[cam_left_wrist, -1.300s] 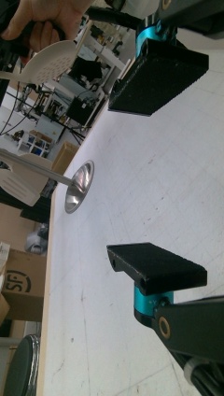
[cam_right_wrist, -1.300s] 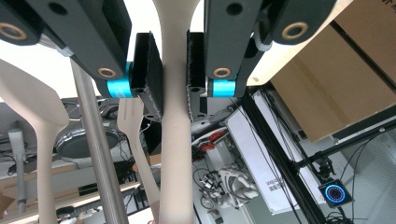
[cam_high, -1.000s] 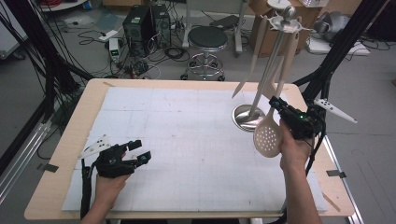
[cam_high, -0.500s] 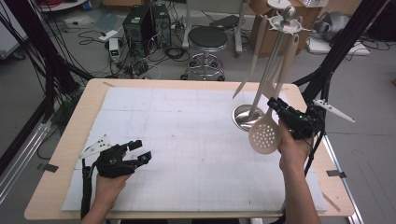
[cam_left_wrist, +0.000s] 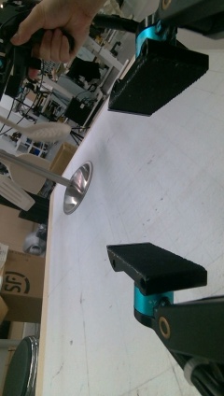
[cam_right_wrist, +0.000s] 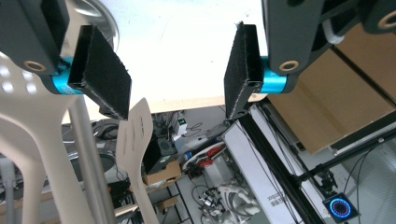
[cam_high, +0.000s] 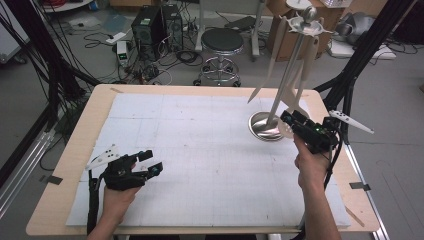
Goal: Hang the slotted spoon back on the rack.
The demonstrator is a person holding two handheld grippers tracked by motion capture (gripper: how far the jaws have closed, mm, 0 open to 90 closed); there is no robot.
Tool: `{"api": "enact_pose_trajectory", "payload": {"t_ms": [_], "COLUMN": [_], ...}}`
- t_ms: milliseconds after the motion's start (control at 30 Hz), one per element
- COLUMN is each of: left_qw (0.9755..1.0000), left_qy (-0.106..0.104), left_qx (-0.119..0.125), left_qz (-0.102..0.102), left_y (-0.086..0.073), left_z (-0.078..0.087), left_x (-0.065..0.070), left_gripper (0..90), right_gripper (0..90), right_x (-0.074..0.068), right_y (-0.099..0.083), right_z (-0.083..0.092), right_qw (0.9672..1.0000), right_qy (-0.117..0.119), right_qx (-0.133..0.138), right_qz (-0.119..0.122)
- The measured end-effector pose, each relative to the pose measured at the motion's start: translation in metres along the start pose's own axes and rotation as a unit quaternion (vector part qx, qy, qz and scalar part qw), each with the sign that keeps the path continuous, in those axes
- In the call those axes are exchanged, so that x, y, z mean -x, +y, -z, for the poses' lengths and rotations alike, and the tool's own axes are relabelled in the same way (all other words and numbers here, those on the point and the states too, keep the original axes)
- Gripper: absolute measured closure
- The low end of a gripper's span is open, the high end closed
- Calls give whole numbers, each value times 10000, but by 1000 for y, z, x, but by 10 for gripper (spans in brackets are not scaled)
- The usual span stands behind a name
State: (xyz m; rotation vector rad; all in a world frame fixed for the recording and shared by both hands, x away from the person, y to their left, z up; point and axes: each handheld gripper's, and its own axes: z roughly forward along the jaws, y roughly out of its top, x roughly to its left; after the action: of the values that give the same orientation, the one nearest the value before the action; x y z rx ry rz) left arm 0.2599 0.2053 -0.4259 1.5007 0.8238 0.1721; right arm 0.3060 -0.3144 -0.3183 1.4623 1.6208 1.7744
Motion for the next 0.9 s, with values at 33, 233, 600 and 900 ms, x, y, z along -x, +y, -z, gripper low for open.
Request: {"api": "enact_pose_trajectory", "payload": {"t_ms": [33,233,600,900], "left_qw": [10000,10000,10000,9999], "left_qy": [2,-3,-66,-100], "left_qx": [3,12,4,-11], "left_qz": [-1,-3,-41,-47], "left_y": [0,0,1,1], "left_z": [0,-1,-5,-7], "left_x": [0,0,2,2], "left_gripper": [262,261,260,260], "right_gripper": [386,335,282,260], "right_x": [0,-2,0,-3], "right_y": [-2,-16,-32,-36], "right_z": [-1,1,4,4], "right_qw": [10000,9997,9995,9990], "right_qy": [12,107,146,205], "right_qx": [3,42,-5,-81], "right_qz": [14,199,285,377]}}
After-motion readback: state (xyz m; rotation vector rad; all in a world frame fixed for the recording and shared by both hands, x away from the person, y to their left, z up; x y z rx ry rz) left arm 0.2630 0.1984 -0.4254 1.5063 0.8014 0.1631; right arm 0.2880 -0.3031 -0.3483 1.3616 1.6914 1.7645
